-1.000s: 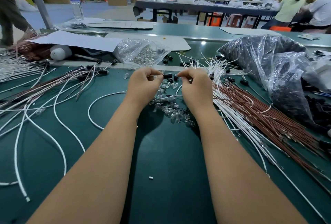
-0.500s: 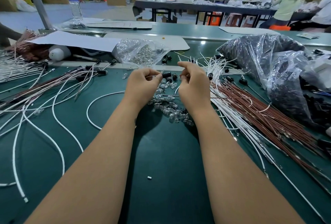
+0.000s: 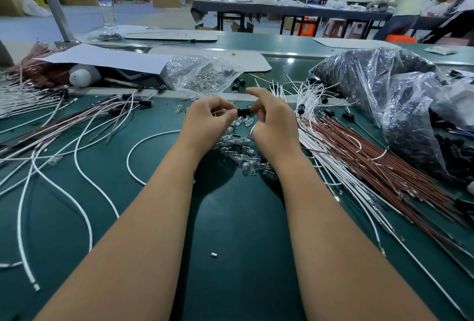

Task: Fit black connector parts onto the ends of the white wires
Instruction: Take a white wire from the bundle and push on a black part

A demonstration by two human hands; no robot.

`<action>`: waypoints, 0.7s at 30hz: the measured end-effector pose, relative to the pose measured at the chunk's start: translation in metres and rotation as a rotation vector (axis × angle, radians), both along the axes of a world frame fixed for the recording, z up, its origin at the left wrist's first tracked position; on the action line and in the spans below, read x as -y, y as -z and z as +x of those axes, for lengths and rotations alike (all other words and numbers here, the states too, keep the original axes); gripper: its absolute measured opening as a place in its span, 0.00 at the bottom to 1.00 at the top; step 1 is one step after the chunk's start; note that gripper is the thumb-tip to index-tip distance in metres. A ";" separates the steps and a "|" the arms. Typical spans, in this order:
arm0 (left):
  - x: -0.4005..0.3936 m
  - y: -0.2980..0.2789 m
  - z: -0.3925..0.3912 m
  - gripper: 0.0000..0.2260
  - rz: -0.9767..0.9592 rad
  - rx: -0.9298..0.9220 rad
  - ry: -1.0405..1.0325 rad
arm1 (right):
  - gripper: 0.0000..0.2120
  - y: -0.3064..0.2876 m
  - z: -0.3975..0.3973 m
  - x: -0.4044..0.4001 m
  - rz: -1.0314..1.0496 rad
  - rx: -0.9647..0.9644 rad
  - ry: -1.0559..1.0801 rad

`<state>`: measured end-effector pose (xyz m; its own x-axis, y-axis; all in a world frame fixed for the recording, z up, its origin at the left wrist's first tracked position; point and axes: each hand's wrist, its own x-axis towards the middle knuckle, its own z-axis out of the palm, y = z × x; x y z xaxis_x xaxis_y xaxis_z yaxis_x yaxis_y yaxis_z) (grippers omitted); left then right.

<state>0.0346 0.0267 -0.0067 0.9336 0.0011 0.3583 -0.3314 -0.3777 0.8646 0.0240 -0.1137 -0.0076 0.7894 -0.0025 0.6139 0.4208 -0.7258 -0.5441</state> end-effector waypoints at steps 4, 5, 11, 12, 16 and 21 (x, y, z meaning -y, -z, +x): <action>0.001 -0.001 -0.001 0.04 0.000 0.005 0.014 | 0.35 0.000 -0.002 -0.002 0.003 -0.034 -0.028; 0.001 -0.001 -0.001 0.04 -0.003 0.004 0.024 | 0.35 0.000 -0.003 -0.004 -0.004 -0.032 -0.034; 0.001 0.000 0.001 0.04 0.051 0.047 0.027 | 0.30 0.000 -0.002 -0.004 0.011 -0.007 -0.027; 0.001 0.001 0.001 0.05 0.086 0.077 0.009 | 0.28 -0.001 -0.002 -0.005 0.001 -0.009 -0.027; 0.001 0.002 0.002 0.03 0.157 0.184 -0.056 | 0.15 0.000 -0.002 -0.007 -0.052 -0.027 -0.035; -0.004 0.002 0.006 0.04 0.404 0.267 -0.204 | 0.08 0.002 0.003 -0.001 -0.153 -0.019 0.119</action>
<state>0.0411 0.0308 -0.0088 0.8049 -0.0137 0.5932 -0.4049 -0.7435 0.5322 0.0268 -0.1131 -0.0099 0.8003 -0.0040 0.5996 0.3182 -0.8447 -0.4303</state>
